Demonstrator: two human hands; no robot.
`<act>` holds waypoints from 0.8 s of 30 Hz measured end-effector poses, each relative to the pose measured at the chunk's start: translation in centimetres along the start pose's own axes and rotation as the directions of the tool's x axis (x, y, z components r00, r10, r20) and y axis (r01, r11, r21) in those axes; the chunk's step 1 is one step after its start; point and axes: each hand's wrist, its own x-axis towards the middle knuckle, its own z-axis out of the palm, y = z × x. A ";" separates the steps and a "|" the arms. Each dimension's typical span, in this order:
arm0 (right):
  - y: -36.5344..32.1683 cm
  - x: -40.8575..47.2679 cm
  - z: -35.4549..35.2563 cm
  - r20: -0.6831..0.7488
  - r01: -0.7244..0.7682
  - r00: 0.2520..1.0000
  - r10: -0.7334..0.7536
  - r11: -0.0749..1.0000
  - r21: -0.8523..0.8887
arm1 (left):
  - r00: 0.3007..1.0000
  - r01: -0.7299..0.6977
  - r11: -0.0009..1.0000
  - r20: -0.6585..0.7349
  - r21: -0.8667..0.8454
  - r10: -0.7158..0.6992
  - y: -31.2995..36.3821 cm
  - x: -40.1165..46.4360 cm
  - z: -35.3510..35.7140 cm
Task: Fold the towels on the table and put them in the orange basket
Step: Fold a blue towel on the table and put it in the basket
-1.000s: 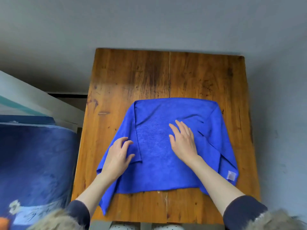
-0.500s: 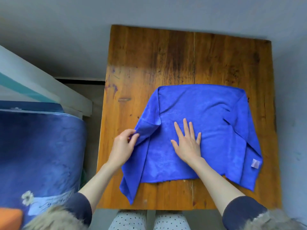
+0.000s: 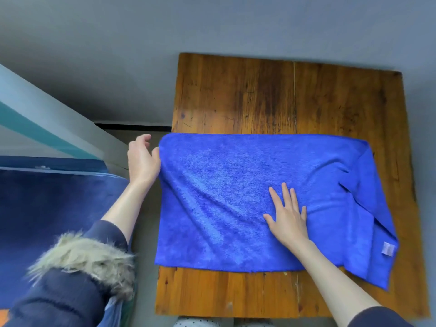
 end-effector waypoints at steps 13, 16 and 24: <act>-4.8 2.3 -0.3 -0.130 0.244 0.953 -0.273 0.948 -0.205 | 0.803 -0.592 0.681 0.380 0.430 0.458 -2.3 -12.1 6.2; -6.3 5.4 -1.2 -0.151 0.269 0.939 -0.309 0.934 -0.237 | 0.813 -0.580 0.681 0.363 0.447 0.455 -2.9 -11.1 6.6; -6.4 9.7 -1.4 -0.200 0.251 0.931 -0.307 0.932 -0.261 | 0.819 -0.573 0.668 0.350 0.475 0.455 -3.9 -9.1 7.2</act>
